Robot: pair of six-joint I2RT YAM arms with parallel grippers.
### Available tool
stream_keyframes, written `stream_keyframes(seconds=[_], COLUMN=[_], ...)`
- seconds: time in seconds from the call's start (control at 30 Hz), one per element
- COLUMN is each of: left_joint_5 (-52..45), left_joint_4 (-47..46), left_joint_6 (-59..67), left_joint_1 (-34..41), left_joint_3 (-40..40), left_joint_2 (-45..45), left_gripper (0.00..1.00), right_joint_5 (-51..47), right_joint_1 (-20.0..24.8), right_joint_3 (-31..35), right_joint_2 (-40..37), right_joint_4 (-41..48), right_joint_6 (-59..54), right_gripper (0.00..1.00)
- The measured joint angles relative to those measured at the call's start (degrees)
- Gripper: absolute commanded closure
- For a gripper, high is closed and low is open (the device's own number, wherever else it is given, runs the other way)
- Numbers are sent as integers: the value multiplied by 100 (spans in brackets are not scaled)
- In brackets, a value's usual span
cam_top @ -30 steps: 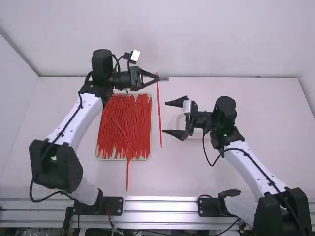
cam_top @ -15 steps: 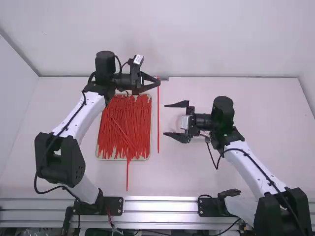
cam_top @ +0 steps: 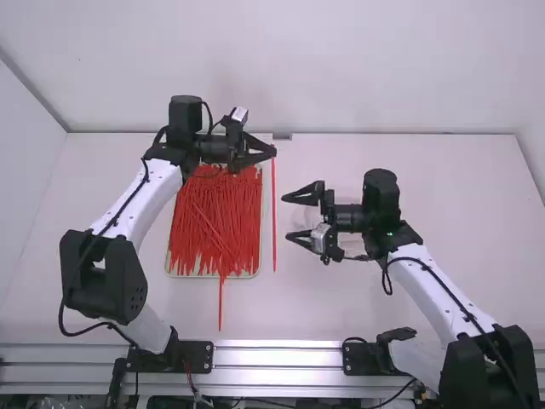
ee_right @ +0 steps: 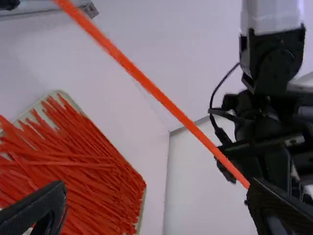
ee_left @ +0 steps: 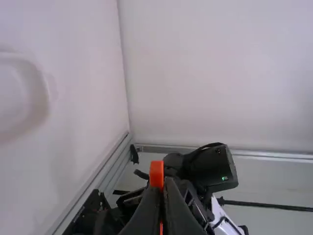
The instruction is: Fasten the cable tie
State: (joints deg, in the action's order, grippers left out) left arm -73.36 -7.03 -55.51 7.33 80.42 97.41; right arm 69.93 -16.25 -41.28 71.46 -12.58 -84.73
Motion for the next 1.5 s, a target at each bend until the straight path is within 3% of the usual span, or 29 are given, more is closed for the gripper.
stream_keyframes(seconds=[0.2,0.57,0.77,0.83,0.97,1.0,1.3,1.5], left_joint_5=[9,170,387,426,461,463,511,562], left_joint_4=[-2,-7,181,507,992,1143,1622,1801], left_joint_6=[0,-157,-341,-455,-682,-778,-1060,-1099], left_joint_1=[0,44,153,214,267,264,267,264], left_joint_3=[-201,-476,-610,-704,-885,-949,-1106,-1147], left_joint_2=[0,0,0,0,0,0,0,0], left_gripper=[98,98,98,98,98,98,98,98], right_joint_5=[638,1648,1751,1762,1810,1823,1843,1838], right_joint_1=[-127,-188,-330,-330,-330,-330,-330,-330], right_joint_3=[-2,0,0,-2,0,0,0,-2], right_joint_2=[0,0,0,0,0,0,0,0], right_joint_4=[190,208,205,203,203,210,297,435], right_joint_6=[-1316,-2472,-2599,-2627,-2645,-2645,-2643,-2645], right_gripper=[2,0,16,30,41,49,64,83])
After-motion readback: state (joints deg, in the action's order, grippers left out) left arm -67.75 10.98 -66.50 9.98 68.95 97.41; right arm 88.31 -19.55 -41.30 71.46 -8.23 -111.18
